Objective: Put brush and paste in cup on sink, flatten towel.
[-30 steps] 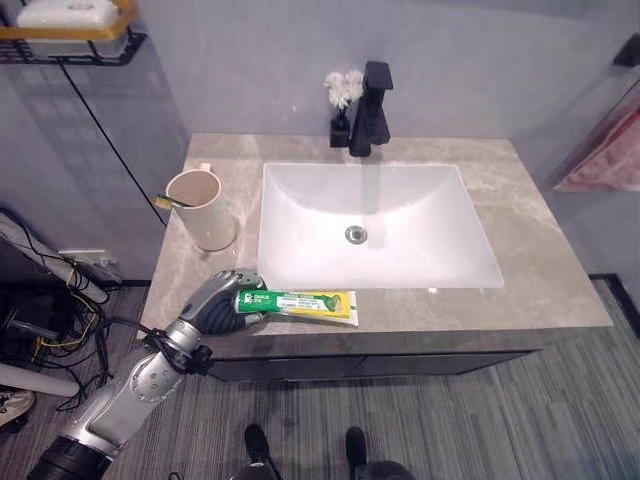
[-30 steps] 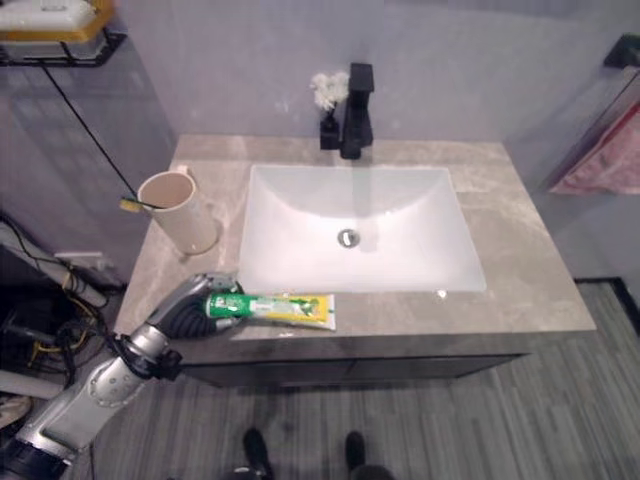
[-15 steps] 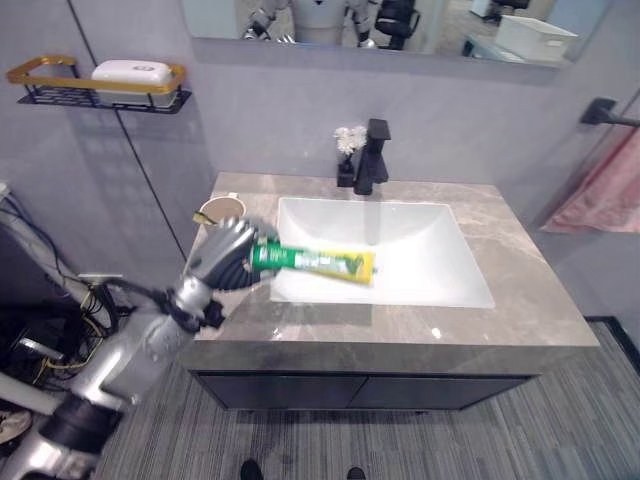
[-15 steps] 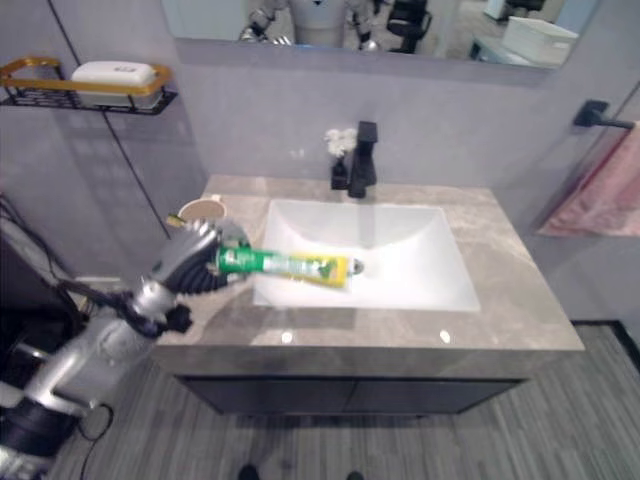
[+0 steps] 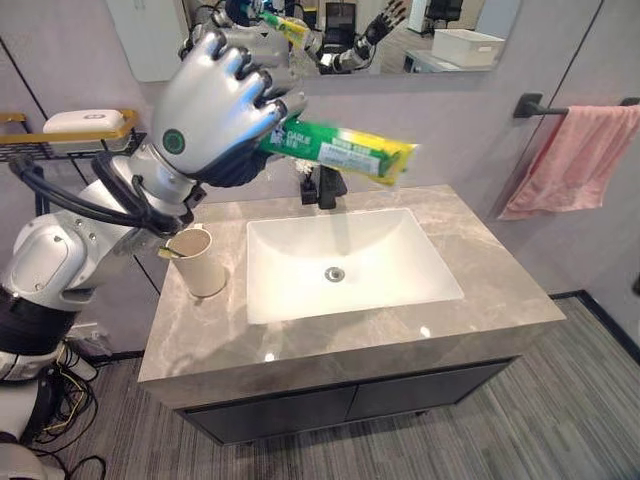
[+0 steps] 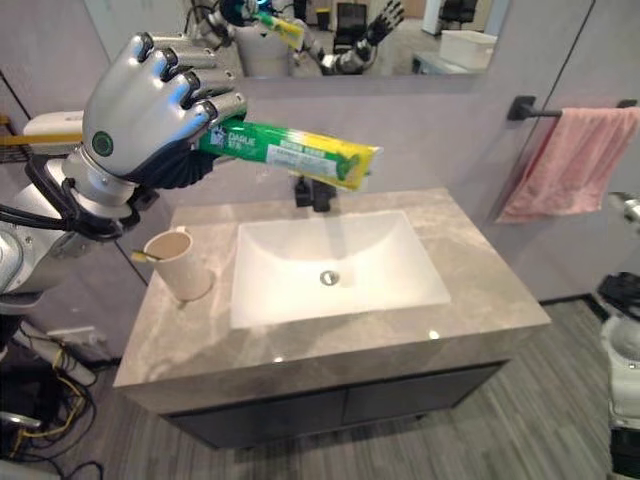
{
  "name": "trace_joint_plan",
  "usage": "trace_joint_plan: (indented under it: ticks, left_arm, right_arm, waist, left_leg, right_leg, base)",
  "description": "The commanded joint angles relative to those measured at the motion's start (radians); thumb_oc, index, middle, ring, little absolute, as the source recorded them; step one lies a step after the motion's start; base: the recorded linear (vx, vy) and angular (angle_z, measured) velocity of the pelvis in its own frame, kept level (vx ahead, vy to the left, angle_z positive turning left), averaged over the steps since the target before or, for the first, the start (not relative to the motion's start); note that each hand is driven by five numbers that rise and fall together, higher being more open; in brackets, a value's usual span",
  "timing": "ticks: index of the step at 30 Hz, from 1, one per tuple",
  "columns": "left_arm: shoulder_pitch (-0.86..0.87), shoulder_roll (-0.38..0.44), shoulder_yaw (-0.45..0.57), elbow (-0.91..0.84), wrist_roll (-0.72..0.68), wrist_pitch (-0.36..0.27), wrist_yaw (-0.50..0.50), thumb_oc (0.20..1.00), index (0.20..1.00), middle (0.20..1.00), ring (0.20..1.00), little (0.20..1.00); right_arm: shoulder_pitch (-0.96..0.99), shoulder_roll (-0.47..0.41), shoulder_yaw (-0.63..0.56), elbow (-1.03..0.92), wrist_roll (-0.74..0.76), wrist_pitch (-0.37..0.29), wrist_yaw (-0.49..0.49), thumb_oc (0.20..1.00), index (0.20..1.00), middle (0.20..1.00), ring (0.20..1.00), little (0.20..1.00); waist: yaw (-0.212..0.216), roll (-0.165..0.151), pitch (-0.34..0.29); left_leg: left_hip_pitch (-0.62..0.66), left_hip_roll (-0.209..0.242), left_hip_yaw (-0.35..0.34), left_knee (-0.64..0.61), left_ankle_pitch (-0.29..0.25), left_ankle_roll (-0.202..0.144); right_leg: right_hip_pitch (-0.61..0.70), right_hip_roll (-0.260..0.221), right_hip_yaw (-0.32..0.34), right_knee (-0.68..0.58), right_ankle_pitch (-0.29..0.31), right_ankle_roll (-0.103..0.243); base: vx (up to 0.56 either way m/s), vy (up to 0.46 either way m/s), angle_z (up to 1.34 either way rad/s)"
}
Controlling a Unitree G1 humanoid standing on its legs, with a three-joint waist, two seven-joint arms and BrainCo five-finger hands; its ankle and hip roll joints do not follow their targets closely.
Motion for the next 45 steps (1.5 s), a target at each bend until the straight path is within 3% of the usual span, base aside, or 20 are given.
trace_joint_plan:
  ticks: [1, 3, 4, 6, 7, 8, 11, 12, 13, 15, 19, 20, 31, 45]
  left_arm:
    - [-0.142, -0.042, 0.038, 0.057, -0.070, 0.085, 0.043, 0.200, 0.200, 0.200, 0.200, 0.200]
    - [-0.158, -0.072, 0.043, 0.078, -0.094, 0.103, 0.049, 0.200, 0.200, 0.200, 0.200, 0.200]
    - [-0.180, -0.135, 0.030, 0.104, -0.132, 0.115, 0.061, 0.200, 0.200, 0.200, 0.200, 0.200]
    - [-0.184, -0.131, 0.029, 0.109, -0.134, 0.115, 0.063, 0.200, 0.200, 0.200, 0.200, 0.200]
    - [-0.205, -0.171, 0.018, 0.125, -0.156, 0.125, 0.078, 0.200, 0.200, 0.200, 0.200, 0.200]
    - [-0.214, -0.188, 0.013, 0.137, -0.171, 0.133, 0.084, 0.200, 0.200, 0.200, 0.200, 0.200]
    - [-0.213, -0.223, 0.026, 0.118, -0.187, 0.144, 0.102, 0.200, 0.200, 0.200, 0.200, 0.200]
    - [-0.212, -0.223, 0.026, 0.118, -0.187, 0.144, 0.102, 0.200, 0.200, 0.200, 0.200, 0.200]
    - [-0.229, -0.276, 0.012, 0.128, -0.192, 0.146, 0.121, 0.200, 0.200, 0.200, 0.200, 0.200]
    - [-0.228, -0.280, 0.011, 0.129, -0.190, 0.146, 0.123, 0.200, 0.200, 0.200, 0.200, 0.200]
    - [-0.197, -0.309, 0.010, 0.117, -0.170, 0.143, 0.133, 0.200, 0.200, 0.200, 0.200, 0.200]
    - [-0.182, -0.308, 0.000, 0.109, -0.165, 0.134, 0.140, 0.200, 0.200, 0.200, 0.200, 0.200]
    - [-0.126, -0.319, 0.019, 0.071, -0.190, 0.094, 0.164, 0.200, 0.200, 0.200, 0.200, 0.200]
    - [0.001, -0.339, 0.058, 0.022, -0.231, 0.060, 0.144, 0.200, 0.200, 0.200, 0.200, 0.200]
  right_arm:
    - [-0.130, -0.058, 0.090, 0.038, 0.143, -0.023, 0.157, 1.000, 1.000, 1.000, 1.000, 1.000]
    - [-0.214, -0.027, 0.203, 0.075, 0.256, -0.012, 0.235, 1.000, 1.000, 1.000, 1.000, 1.000]
    - [-0.302, 0.048, 0.315, 0.175, 0.468, -0.016, 0.293, 1.000, 1.000, 1.000, 1.000, 1.000]
    - [-0.321, 0.046, 0.327, 0.195, 0.481, -0.024, 0.299, 1.000, 1.000, 1.000, 1.000, 1.000]
    - [-0.373, 0.118, 0.408, 0.255, 0.636, -0.015, 0.350, 1.000, 1.000, 1.000, 1.000, 1.000]
    - [-0.408, 0.164, 0.451, 0.293, 0.683, -0.015, 0.358, 1.000, 1.000, 1.000, 1.000, 1.000]
    - [-0.445, 0.271, 0.500, 0.241, 0.771, -0.024, 0.397, 1.000, 1.000, 1.000, 1.000, 1.000]
    - [-0.444, 0.271, 0.500, 0.241, 0.771, -0.024, 0.397, 1.000, 1.000, 1.000, 1.000, 1.000]
    - [-0.503, 0.371, 0.565, 0.170, 0.819, -0.053, 0.462, 1.000, 1.000, 1.000, 1.000, 1.000]
    - [-0.511, 0.384, 0.571, 0.149, 0.833, -0.058, 0.473, 1.000, 1.000, 1.000, 1.000, 1.000]
    - [-0.554, 0.470, 0.587, -0.022, 0.881, -0.126, 0.516, 1.000, 1.000, 1.000, 1.000, 1.000]
    - [-0.572, 0.499, 0.583, -0.095, 0.878, -0.168, 0.507, 1.000, 1.000, 1.000, 1.000, 1.000]
    - [-0.641, 0.510, 0.532, -0.208, 0.785, -0.251, 0.434, 1.000, 1.000, 1.000, 1.000, 1.000]
    - [-0.647, 0.517, 0.536, -0.259, 0.798, -0.259, 0.437, 1.000, 1.000, 1.000, 1.000, 1.000]
  waist:
    - [0.056, -0.008, -0.003]
    - [0.067, -0.010, -0.001]
    - [0.083, -0.011, 0.000]
    - [0.078, -0.010, 0.004]
    - [0.093, -0.009, 0.005]
    - [0.099, -0.010, 0.007]
    - [0.115, -0.004, 0.012]
    - [0.114, -0.004, 0.012]
    - [0.131, 0.004, 0.012]
    - [0.133, 0.005, 0.011]
    - [0.147, 0.015, 0.008]
    - [0.151, 0.020, 0.005]
    - [0.156, 0.024, 0.004]
    - [0.157, 0.031, 0.013]
  left_leg:
    - [0.093, 0.050, -0.047, 0.012, -0.073, -0.064]
    - [0.096, 0.049, -0.050, 0.012, -0.071, -0.064]
    - [0.102, 0.050, -0.055, 0.012, -0.068, -0.065]
    - [0.102, 0.050, -0.055, 0.012, -0.068, -0.065]
    - [0.109, 0.050, -0.059, 0.012, -0.073, -0.066]
    - [0.106, 0.049, -0.061, 0.012, -0.066, -0.066]
    - [0.104, 0.048, -0.072, 0.012, -0.062, -0.067]
    - [0.105, 0.048, -0.073, 0.012, -0.062, -0.067]
    - [0.107, 0.048, -0.084, 0.012, -0.063, -0.070]
    - [0.100, 0.047, -0.089, 0.012, -0.056, -0.070]
    - [0.093, 0.045, -0.102, 0.012, -0.054, -0.072]
    - [0.090, 0.042, -0.110, 0.012, -0.054, -0.072]
    - [0.085, 0.035, -0.124, 0.012, -0.061, -0.070]
    - [0.098, 0.031, -0.110, 0.012, -0.070, -0.063]
  right_leg:
    - [-0.061, -0.074, -0.079, 0.009, 0.101, 0.091]
    - [-0.053, -0.074, -0.084, 0.010, 0.098, 0.087]
    - [-0.042, -0.074, -0.090, 0.012, 0.093, 0.081]
    - [-0.041, -0.074, -0.090, 0.012, 0.093, 0.081]
    - [-0.030, -0.073, -0.095, 0.014, 0.083, 0.079]
    - [-0.030, -0.074, -0.098, 0.013, 0.087, 0.074]
    - [-0.021, -0.075, -0.110, 0.018, 0.078, 0.071]
    - [-0.020, -0.075, -0.111, 0.018, 0.078, 0.071]
    - [-0.007, -0.076, -0.125, 0.018, 0.065, 0.069]
    - [-0.010, -0.077, -0.130, 0.019, 0.068, 0.067]
    - [-0.003, -0.083, -0.149, 0.018, 0.062, 0.065]
    - [0.002, -0.087, -0.160, 0.016, 0.061, 0.064]
    - [0.008, -0.093, -0.170, 0.012, 0.057, 0.065]
    - [0.007, -0.093, -0.157, 0.013, 0.054, 0.061]
  base:
    - [0.00, 0.000, 0.00]
    - [-0.01, -0.017, 0.18]
    - [0.00, -0.013, 0.20]
    - [0.01, -0.010, 0.08]
    - [-0.01, -0.022, 0.09]
    - [0.00, -0.029, 0.13]
    - [0.00, -0.015, 0.15]
    - [0.04, -0.013, 0.18]
    - [0.02, -0.021, 0.21]
    - [0.01, -0.017, 0.24]
    - [0.03, -0.006, 0.17]
    - [0.05, -0.008, 0.18]
    - [0.02, -0.004, 0.06]
    - [0.00, 0.000, 0.00]
